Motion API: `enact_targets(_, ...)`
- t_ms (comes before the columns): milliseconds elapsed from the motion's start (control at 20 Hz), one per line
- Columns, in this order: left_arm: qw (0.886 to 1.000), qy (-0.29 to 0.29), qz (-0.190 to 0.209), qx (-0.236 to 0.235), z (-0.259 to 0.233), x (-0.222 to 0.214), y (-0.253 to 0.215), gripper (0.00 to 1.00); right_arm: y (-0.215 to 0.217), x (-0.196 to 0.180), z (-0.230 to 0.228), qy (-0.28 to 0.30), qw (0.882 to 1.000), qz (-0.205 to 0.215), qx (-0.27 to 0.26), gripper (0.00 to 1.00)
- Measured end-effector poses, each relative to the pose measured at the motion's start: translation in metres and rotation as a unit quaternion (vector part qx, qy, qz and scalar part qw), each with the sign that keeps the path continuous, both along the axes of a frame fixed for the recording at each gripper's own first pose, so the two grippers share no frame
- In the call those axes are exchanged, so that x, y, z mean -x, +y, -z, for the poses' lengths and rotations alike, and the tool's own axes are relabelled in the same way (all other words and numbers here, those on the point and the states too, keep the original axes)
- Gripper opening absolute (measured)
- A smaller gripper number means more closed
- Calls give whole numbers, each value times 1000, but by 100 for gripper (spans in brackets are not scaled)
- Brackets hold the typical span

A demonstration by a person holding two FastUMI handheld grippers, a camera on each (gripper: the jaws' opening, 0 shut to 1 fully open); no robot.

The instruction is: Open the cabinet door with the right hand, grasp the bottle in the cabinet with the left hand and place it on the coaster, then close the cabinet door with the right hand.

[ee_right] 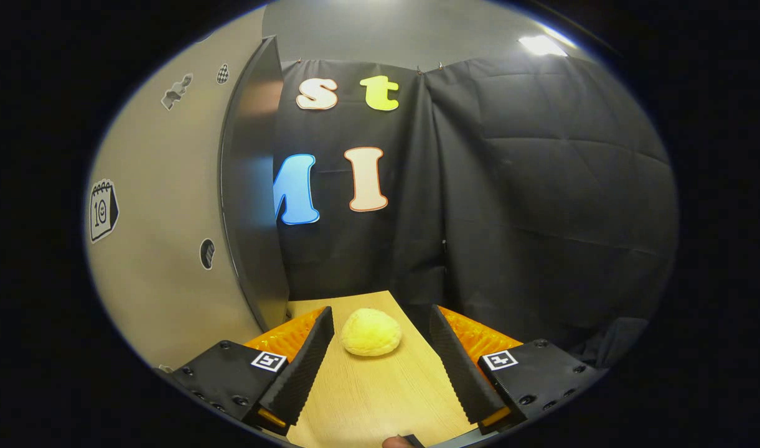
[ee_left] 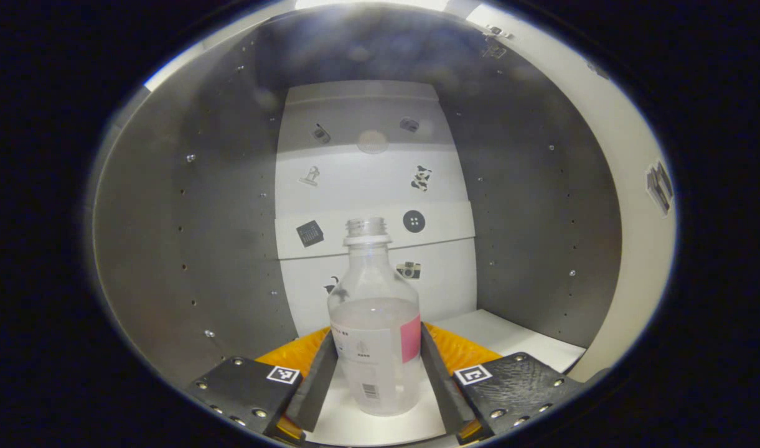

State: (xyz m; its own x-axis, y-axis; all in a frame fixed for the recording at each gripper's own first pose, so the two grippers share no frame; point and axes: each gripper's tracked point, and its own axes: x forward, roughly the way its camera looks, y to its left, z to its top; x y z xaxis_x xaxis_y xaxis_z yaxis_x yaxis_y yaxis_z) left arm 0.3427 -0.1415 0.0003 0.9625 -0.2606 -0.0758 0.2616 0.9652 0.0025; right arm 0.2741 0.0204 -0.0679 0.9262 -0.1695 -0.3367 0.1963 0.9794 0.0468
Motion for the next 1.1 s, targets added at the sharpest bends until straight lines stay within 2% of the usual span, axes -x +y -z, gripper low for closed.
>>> enact_targets(400,998,-10,-23,49,-22,51,34,75,1,9,-4,-5,1000,-26,-12,98)
enact_targets(500,998,-11,-35,54,-24,68,45,72,1,12,-7,-7,999,-36,-14,98)
enact_targets(550,997,-11,-41,57,-25,76,52,72,2,12,-8,-8,999,-42,-16,93)
enact_targets(950,993,-20,-103,59,-23,149,117,72,13,13,-19,-23,996,-85,-26,93)
enact_targets(1000,992,-20,-113,59,-20,161,127,75,13,13,-22,-27,995,-88,-27,93)
enact_targets(1100,989,-16,-131,64,-13,182,146,72,14,11,-27,-35,995,-93,-30,93)
